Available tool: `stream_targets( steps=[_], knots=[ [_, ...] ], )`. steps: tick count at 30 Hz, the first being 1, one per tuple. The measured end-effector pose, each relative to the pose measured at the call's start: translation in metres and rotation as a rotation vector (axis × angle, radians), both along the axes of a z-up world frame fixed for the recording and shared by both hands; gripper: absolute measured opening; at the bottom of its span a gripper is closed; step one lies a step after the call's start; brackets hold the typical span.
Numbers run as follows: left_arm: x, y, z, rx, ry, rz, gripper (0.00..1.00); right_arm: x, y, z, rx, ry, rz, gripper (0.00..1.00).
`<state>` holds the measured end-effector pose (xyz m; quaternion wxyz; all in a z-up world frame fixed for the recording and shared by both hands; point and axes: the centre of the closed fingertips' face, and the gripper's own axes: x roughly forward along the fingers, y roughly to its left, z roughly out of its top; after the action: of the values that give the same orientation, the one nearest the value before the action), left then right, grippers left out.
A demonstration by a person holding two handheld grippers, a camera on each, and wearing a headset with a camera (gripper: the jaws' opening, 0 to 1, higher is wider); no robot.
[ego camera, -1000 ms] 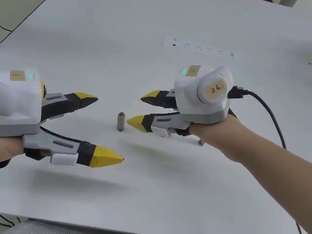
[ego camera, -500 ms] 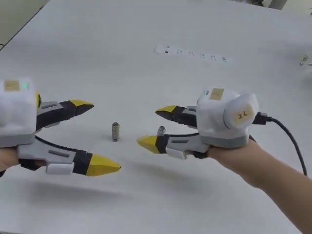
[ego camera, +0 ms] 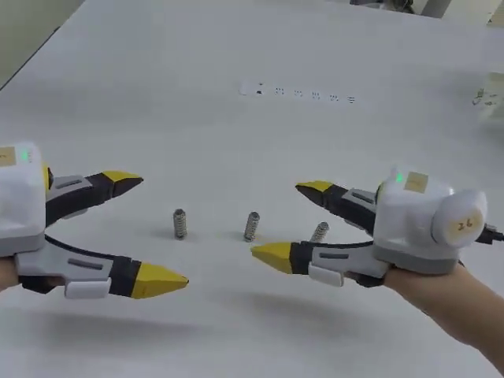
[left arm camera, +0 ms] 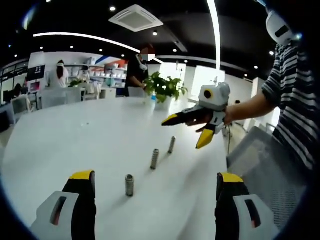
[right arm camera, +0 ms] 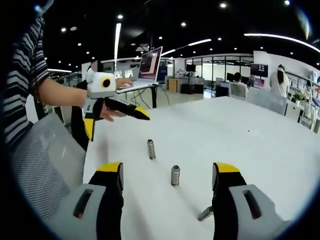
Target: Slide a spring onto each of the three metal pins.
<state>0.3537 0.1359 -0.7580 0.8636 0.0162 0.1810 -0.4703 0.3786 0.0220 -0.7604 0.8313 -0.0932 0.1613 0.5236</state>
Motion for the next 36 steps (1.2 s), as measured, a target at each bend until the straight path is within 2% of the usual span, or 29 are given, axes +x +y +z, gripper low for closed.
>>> stream_targets(
  steps=[3,6,11,15,21,25,30,34,36],
  knots=[
    [0.000,0.004,0.001,-0.006,0.000,0.013,0.98,-0.005,-0.010,-0.003,0.007,-0.004,-0.007,0.81],
    [0.001,0.006,0.004,-0.018,-0.006,0.027,0.98,-0.009,-0.022,-0.009,0.008,0.009,-0.034,0.85],
    [-0.003,0.010,0.003,-0.012,-0.012,0.036,0.98,-0.013,-0.041,-0.014,0.046,0.042,-0.087,0.92],
    [-0.005,0.012,0.003,-0.021,-0.012,0.040,0.98,-0.014,-0.051,-0.014,0.067,0.049,-0.115,0.99],
    [-0.006,0.019,0.003,-0.018,-0.018,0.062,0.98,-0.017,-0.065,-0.011,0.092,0.057,-0.144,0.99],
    [-0.010,0.022,0.005,-0.008,-0.026,0.061,0.98,-0.017,-0.072,-0.012,0.068,0.046,-0.152,0.99],
    [-0.013,0.030,-0.002,0.009,-0.021,0.070,0.98,-0.021,-0.075,-0.014,0.049,0.043,-0.147,0.99],
    [-0.015,0.033,-0.003,0.013,-0.043,0.086,0.98,-0.027,-0.071,-0.017,0.029,0.040,-0.127,0.99],
    [-0.018,0.033,-0.003,-0.005,-0.037,0.095,0.98,-0.030,-0.070,-0.018,0.025,0.036,-0.121,0.99]
  ],
)
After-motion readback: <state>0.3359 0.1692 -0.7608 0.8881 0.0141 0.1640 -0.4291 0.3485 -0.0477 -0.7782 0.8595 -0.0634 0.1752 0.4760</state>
